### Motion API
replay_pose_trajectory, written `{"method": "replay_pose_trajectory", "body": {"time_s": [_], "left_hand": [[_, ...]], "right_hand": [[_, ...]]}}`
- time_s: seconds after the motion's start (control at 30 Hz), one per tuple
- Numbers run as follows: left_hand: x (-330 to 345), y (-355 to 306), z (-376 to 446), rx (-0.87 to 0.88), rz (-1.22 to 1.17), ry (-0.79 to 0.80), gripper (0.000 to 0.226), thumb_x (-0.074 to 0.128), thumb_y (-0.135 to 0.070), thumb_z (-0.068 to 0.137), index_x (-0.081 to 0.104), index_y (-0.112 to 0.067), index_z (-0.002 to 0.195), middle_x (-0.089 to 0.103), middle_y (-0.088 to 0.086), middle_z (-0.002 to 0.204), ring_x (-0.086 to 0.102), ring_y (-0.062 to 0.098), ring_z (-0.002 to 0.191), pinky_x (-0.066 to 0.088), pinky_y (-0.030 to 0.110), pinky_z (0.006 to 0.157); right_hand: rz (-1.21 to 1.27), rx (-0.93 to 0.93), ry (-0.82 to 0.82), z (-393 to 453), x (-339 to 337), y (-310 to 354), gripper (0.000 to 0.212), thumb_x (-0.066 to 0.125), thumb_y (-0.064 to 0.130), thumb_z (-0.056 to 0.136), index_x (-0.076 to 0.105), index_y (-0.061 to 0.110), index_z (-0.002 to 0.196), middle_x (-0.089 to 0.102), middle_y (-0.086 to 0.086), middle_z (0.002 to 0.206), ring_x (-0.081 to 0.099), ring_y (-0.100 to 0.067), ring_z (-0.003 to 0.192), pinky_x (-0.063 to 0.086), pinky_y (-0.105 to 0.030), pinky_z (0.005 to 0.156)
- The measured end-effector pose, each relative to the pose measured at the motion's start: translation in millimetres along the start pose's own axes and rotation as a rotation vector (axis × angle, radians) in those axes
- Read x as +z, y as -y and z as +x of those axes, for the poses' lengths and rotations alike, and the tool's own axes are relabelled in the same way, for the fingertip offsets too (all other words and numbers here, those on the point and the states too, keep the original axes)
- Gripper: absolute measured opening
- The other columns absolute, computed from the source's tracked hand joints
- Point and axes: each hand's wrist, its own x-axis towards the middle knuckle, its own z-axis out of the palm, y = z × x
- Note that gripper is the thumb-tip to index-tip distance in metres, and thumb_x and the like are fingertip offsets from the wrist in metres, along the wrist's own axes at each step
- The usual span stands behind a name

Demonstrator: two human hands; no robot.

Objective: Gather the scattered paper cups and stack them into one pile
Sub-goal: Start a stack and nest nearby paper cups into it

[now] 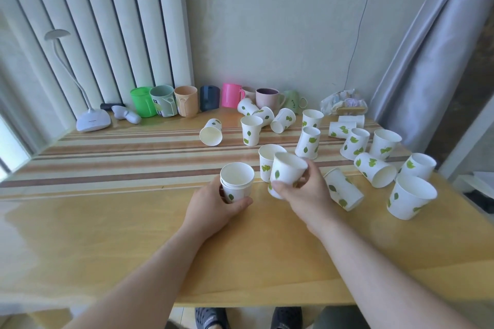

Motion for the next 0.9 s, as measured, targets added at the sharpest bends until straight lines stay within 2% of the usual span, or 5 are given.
{"method": "replay_pose_trajectory", "body": {"time_s": [0.27,0.5,0.6,0.77,0.9], "left_hand": [[-0.1,-0.7,-1.7,0.009,-0.025,-0.001,0.055,0.076,-0.075,0.066,0.062,-0.040,0.106,0.073,-0.019,0.085,0.066,0.000,0.083,0.053,0.027,0.068],[1.0,-0.4,-1.7,0.043,-0.014,-0.014,0.052,0.073,-0.076,0.071,0.060,-0.040,0.106,0.073,-0.019,0.083,0.067,0.002,0.077,0.052,0.027,0.063],[2.1,2.8,0.6,0.015,-0.023,0.008,0.055,0.076,-0.077,0.069,0.060,-0.041,0.107,0.072,-0.016,0.083,0.066,0.003,0.077,0.055,0.030,0.065],[0.8,6.4,8.2,-0.059,-0.111,0.038,0.057,0.082,-0.077,0.063,0.062,-0.046,0.107,0.073,-0.023,0.089,0.068,-0.001,0.082,0.056,0.030,0.070],[0.7,8.8,14.8,-0.138,-0.204,-0.005,0.057,0.087,-0.069,0.065,0.065,-0.045,0.111,0.072,-0.020,0.094,0.068,0.003,0.089,0.065,0.044,0.074]], "right_hand": [[0.114,-0.184,0.093,14.8,57.8,57.9,0.078,0.090,0.034,0.066,0.058,0.044,0.136,0.072,0.018,0.127,0.067,-0.007,0.116,0.059,-0.036,0.096],[-0.066,-0.093,0.212,3.6,62.9,37.5,0.101,0.089,0.045,0.067,0.036,0.061,0.151,0.063,0.021,0.134,0.057,0.000,0.125,0.056,-0.045,0.105],[-0.100,-0.119,0.224,-0.1,43.9,23.4,0.089,0.085,0.057,0.067,0.035,0.077,0.138,0.064,0.033,0.127,0.054,0.012,0.120,0.050,-0.026,0.099],[-0.084,-0.062,-0.149,22.6,10.5,-6.3,0.047,0.066,0.042,0.072,0.056,0.058,0.116,0.066,0.011,0.100,0.065,-0.005,0.098,0.049,-0.033,0.081],[-0.280,0.078,-0.048,49.6,14.4,-16.5,0.101,0.079,0.054,0.072,0.025,0.050,0.157,0.045,0.009,0.137,0.052,-0.014,0.126,0.054,-0.041,0.098]]}}
